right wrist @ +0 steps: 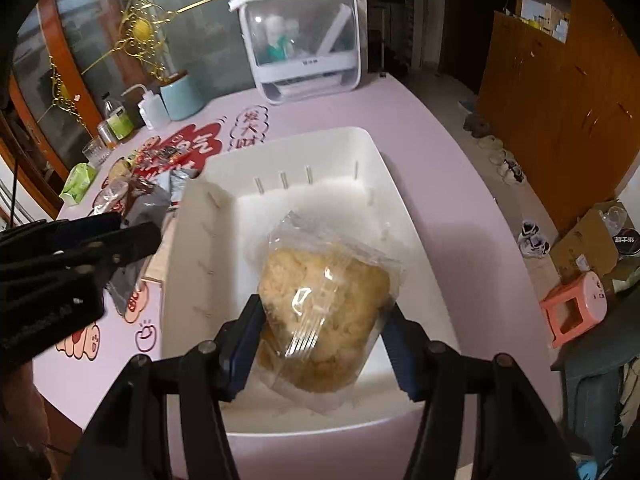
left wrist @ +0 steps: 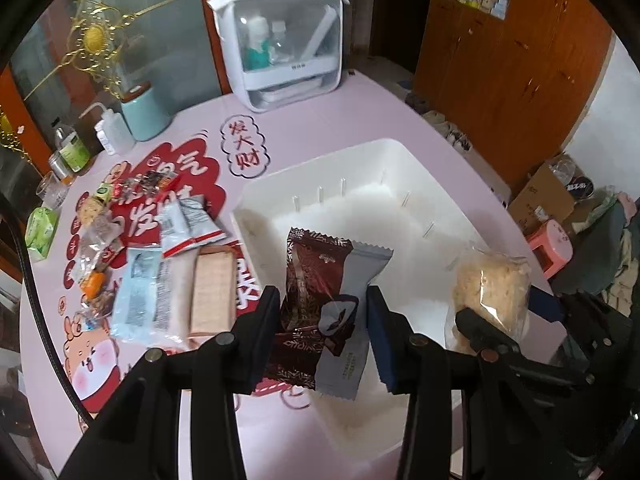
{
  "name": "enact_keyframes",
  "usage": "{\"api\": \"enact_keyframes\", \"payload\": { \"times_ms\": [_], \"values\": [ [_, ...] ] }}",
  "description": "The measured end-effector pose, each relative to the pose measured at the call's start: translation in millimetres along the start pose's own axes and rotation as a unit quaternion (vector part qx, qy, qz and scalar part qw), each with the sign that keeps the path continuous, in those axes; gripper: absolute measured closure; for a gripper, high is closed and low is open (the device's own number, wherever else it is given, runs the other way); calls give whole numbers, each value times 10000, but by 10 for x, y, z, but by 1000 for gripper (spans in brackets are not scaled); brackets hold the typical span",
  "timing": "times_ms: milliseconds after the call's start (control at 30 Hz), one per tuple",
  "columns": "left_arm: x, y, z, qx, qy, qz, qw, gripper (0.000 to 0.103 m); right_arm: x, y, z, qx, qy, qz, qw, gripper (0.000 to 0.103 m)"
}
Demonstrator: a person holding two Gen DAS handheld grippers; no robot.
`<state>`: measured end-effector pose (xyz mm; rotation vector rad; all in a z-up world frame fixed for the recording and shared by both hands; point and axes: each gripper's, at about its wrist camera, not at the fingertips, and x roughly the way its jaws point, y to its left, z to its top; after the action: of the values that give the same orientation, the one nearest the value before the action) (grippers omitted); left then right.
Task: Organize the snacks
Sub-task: 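Carry both snacks over the white basket and open both tools to drop them, then move both tools back over the snack pile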
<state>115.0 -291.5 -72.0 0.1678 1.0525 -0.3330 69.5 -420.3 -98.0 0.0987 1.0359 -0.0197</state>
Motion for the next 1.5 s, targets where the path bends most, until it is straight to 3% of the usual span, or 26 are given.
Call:
{"api": "enact_keyframes", "payload": {
  "times_ms": [100, 167, 200, 233, 267, 400, 433, 833, 933, 1033, 1333, 1500],
  "values": [
    [192, -111, 56, 21, 138, 56, 9999, 59, 134, -78, 40, 35, 167, 100, 9998, 45],
    [287, -163, 77, 44, 215, 92, 9997, 45, 220, -106, 61, 48, 286, 208, 9994, 45],
    [320, -180, 86, 46, 230, 81, 9997, 26, 252, -116, 65, 43, 338, 284, 9990, 44],
    [338, -175, 91, 37, 227, 60, 9997, 14, 299, -123, 67, 42, 432, 351, 9984, 43],
    [354, -183, 92, 32, 226, 5, 9997, 13, 323, -121, 63, 34, 457, 364, 9983, 42],
    [413, -177, 62, -50, 403, -76, 9991, 11, 309, -107, 20, -122, 298, 243, 9992, 11],
    [419, -167, 38, -68, 425, -61, 9991, 9, 299, -100, 9, -156, 290, 276, 9991, 10],
    [140, 100, -238, -396, 346, 55, 9986, 5, 183, 38, -124, -247, 457, 659, 9965, 10],
    [13, 190, -304, -471, 272, 112, 9985, 5, 190, 76, -154, -247, 627, 533, 9963, 10],
    [-135, 302, -440, -551, 219, 170, 9981, 4, 218, 96, -192, -177, 848, 725, 9936, 10],
    [-495, 648, -873, -819, 239, 399, 9956, 4, 27, 183, -212, -21, 401, 997, 9942, 10],
    [-730, 924, -1031, -1088, 56, 586, 9923, 4, -97, 379, -137, -201, 34, 1096, 9938, 10]
  ]
}}
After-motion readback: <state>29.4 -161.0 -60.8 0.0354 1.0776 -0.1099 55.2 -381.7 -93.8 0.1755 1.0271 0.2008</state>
